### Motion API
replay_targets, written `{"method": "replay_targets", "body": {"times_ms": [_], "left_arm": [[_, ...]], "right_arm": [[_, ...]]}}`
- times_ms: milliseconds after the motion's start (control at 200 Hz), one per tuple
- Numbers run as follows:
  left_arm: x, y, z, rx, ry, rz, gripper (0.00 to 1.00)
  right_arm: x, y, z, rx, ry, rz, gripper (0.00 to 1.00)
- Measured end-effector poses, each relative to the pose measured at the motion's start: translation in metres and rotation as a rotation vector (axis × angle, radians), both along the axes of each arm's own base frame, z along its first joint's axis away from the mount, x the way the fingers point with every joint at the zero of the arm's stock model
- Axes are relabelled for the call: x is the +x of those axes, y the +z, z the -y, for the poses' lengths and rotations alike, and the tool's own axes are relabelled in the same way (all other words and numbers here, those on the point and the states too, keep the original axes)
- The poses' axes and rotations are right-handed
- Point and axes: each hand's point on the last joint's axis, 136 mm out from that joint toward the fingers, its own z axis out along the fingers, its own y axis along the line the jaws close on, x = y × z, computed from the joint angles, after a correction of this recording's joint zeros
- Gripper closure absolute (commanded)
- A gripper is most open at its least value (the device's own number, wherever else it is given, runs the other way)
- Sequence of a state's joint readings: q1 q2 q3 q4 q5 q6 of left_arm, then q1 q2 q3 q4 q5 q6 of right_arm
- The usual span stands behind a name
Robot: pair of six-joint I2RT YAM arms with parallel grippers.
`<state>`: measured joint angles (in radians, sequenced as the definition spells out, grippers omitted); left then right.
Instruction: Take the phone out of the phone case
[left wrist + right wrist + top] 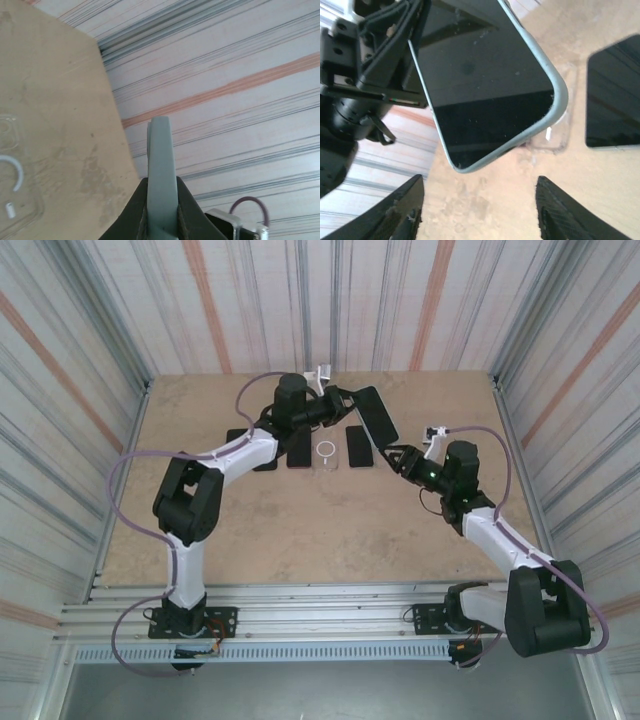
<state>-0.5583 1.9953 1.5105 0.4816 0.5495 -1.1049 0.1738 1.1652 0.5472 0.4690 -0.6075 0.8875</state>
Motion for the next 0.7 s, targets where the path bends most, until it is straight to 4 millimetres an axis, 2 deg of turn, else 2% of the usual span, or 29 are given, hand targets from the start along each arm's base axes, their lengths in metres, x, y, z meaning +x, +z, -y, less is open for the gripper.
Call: {"method": "replay_targets", "body": {"times_ms": [170, 441, 702], "left_arm": [[-0.003, 0.021, -0.004, -0.073, 0.029, -0.016, 0.95], [-0.021, 0.055, -0.001, -0.144, 0.034, -0.002, 0.95], [-0.030, 0.067, -0.006, -0.180, 0.085, -0.009, 0.95]], "right_arm": [[0.000, 0.029, -0.006, 0.137, -0.003, 0.050, 0.59], [-0.001, 0.058, -0.007, 0.266, -0.001, 0.089, 0.74], [-0.009, 0.080, -0.011, 0.342, 0.048, 0.126, 0.86]]}}
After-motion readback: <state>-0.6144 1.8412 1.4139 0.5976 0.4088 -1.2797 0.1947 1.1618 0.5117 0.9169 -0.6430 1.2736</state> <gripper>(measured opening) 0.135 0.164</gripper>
